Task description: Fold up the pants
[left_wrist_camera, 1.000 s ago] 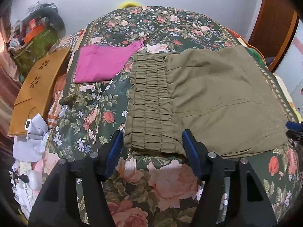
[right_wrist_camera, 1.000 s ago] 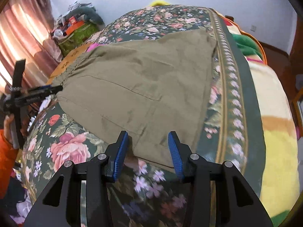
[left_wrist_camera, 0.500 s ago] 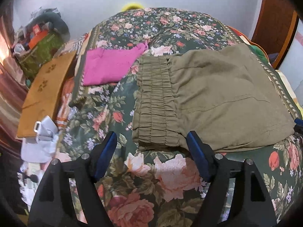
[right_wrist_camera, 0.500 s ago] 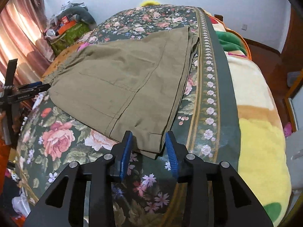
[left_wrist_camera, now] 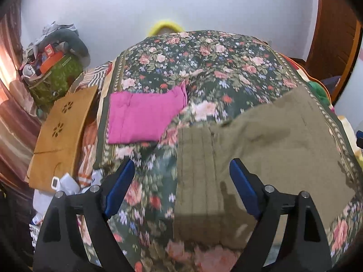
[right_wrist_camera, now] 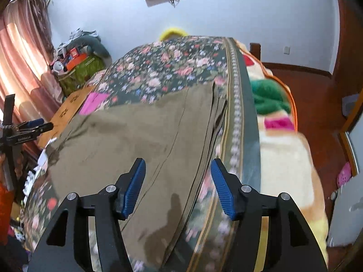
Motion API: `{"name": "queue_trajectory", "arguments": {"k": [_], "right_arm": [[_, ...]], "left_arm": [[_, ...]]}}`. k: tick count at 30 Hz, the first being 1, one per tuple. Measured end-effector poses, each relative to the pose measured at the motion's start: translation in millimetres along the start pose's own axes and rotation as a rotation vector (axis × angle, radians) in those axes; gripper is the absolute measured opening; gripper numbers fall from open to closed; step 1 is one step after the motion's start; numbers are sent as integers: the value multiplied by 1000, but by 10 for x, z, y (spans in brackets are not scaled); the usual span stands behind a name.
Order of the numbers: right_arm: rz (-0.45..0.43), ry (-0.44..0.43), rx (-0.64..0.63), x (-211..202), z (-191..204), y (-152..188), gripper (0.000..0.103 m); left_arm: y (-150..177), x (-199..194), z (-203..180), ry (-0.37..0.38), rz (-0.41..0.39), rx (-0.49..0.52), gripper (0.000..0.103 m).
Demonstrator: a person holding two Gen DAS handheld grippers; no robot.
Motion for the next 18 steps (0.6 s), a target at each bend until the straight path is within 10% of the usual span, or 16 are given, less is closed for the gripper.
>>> {"name": "queue_trajectory", "arguments": {"k": [18], "right_arm": [[84, -19, 45, 1225, -727, -971, 56]], "left_arm": [[-412, 1022, -58, 57, 153, 17, 86]]}}
Point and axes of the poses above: each gripper's, at about its wrist camera, not at the fingertips, and x roughly the way its jaws point, z to its left, y to its underside, the point moved 2 cm from there along x, roughly the way its jaws point, and after that the axes turned 6 degrees about -y, right-handed, at the moved point
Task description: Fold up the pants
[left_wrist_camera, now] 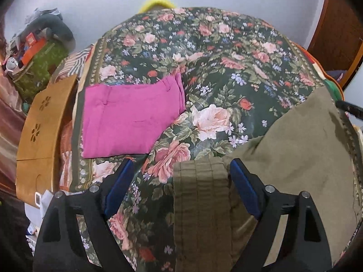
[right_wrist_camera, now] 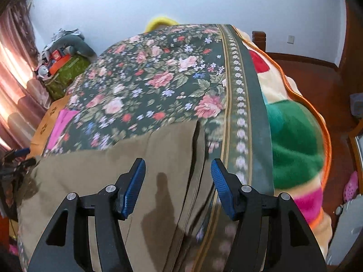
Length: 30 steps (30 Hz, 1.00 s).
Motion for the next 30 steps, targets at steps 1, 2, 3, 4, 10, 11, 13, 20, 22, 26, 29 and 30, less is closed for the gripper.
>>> {"name": "queue_trajectory", "arguments": {"k": [1, 2, 3, 4, 10, 11, 13, 20, 22, 26, 29, 30], "right_arm": [[1, -2, 5, 72, -27, -39, 56], [1, -4, 4, 129, -48, -76, 56], [2, 2, 6, 181, -64, -99, 56], [8, 8, 14, 251, -87, -114, 56], [24, -65, 9, 419, -103, -134, 32], [27, -79, 5, 420, -98, -132, 25], [35, -56, -2, 441, -105, -131, 7], [23, 69, -61, 478, -78, -91, 4], [25, 108, -79, 499, -58, -89, 4], [22, 151, -85, 469, -34, -143, 5], [11, 187, -95, 408, -28, -167, 5], [8, 196, -96, 389, -22, -173, 8]], "left_arm": [[-2, 43, -8, 5, 8, 2, 86], [2, 91, -19, 17, 17, 0, 86], [4, 118, -23, 23, 22, -1, 87], [10, 148, -30, 33, 30, -2, 88], [108, 293, -96, 104, 75, 16, 90], [118, 295, -90, 107, 67, 11, 90], [127, 286, -50, 107, 48, -18, 90], [198, 155, 33, -10, -55, -131, 88], [204, 142, 6, -38, -62, -127, 88], [182, 169, 54, -11, -36, -129, 88], [192, 128, 112, 20, -7, -153, 88], [204, 96, 106, 15, -7, -161, 88]]}}
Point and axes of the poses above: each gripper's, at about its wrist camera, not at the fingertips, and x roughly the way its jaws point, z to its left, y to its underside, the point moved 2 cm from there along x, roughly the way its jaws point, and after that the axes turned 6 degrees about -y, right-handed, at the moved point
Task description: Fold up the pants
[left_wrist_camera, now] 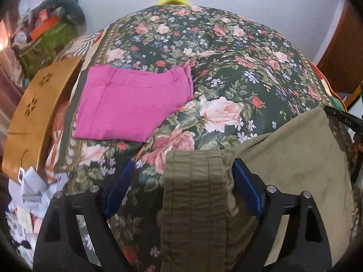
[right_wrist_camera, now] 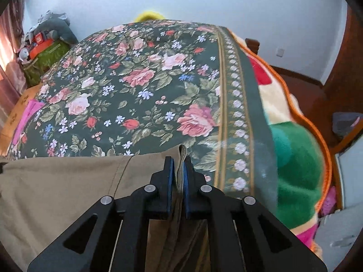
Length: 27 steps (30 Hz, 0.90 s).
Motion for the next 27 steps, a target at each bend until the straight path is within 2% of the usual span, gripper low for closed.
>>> {"name": "queue_trajectory", "arguments": {"k": [3, 6, 10, 11, 16, 23, 25, 27], "right_arm": [[-21, 32, 12, -125, 1, -28, 16], [-38, 21, 13, -285, 47, -68, 25], [-75, -76, 17, -538, 256, -95, 48], [-78, -110, 13, -590, 343, -93, 50], [-51, -254, -29, -664, 841, -77, 74], [73, -397, -88, -400, 1479, 64, 77], [125, -405, -102, -249, 1614, 134, 77], [179, -408, -112, -93, 1704, 209, 77]], "left_arm": [[8, -154, 14, -15, -25, 3, 88], [-26, -302, 38, -29, -54, 16, 88], [-108, -445, 55, 5, -76, 15, 91], [-126, -457, 50, 16, -77, 13, 92], [-171, -374, -20, 72, -35, 4, 94], [-77, 8, -103, 46, 58, 45, 94], [-49, 99, -99, 19, 68, 57, 94], [-16, 198, -87, 21, 88, 62, 96]]}}
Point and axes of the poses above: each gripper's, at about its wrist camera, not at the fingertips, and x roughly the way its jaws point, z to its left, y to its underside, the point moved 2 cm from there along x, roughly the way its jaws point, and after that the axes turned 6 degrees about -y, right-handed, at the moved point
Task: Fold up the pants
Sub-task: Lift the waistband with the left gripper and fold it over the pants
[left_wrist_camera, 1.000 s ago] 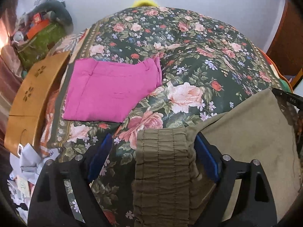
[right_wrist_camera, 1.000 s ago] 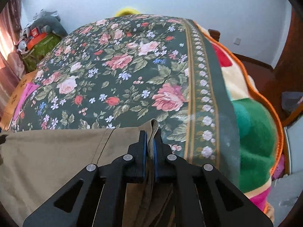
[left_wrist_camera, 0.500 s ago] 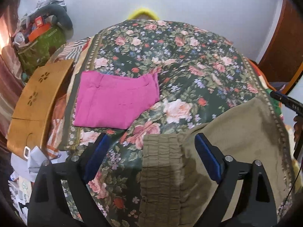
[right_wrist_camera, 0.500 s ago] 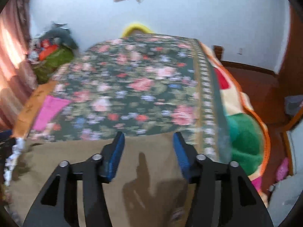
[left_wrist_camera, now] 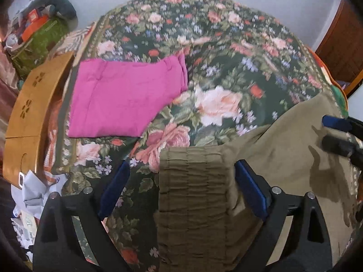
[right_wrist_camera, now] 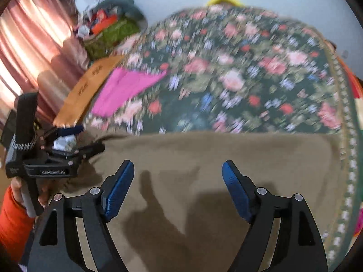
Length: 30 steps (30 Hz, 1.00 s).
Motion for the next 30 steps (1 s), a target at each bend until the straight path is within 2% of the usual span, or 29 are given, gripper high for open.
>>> {"name": "queue_trajectory", "arguments": {"k": [2, 4, 7, 10, 13, 15, 21, 25, 30], "right_arm": [[62, -1, 10, 172, -1, 66, 77], [102, 15, -5, 283, -1, 145, 78], [125, 47, -86, 300, 77, 274, 80], [142, 80, -158, 229, 156, 409, 80], [154, 78, -136, 137, 111, 482, 80], [164, 59, -98, 81, 62, 532, 80], [147, 67, -57, -167, 1, 772, 80], [137, 64, -24, -341, -14, 944, 80], [105, 83, -1, -542, -8, 1138, 80]], "left_arm": [[10, 52, 41, 1, 2, -15, 102], [14, 74, 68, 6, -1, -16, 103], [18, 53, 74, 8, -1, -20, 103], [22, -56, 30, -28, -22, 3, 103], [56, -208, -39, -40, -53, 36, 103], [117, -327, -94, -21, -67, 52, 103], [373, -529, -320, -3, -71, 129, 103], [586, -548, -457, -33, -61, 186, 103], [792, -560, -409, -42, -55, 157, 103]]}}
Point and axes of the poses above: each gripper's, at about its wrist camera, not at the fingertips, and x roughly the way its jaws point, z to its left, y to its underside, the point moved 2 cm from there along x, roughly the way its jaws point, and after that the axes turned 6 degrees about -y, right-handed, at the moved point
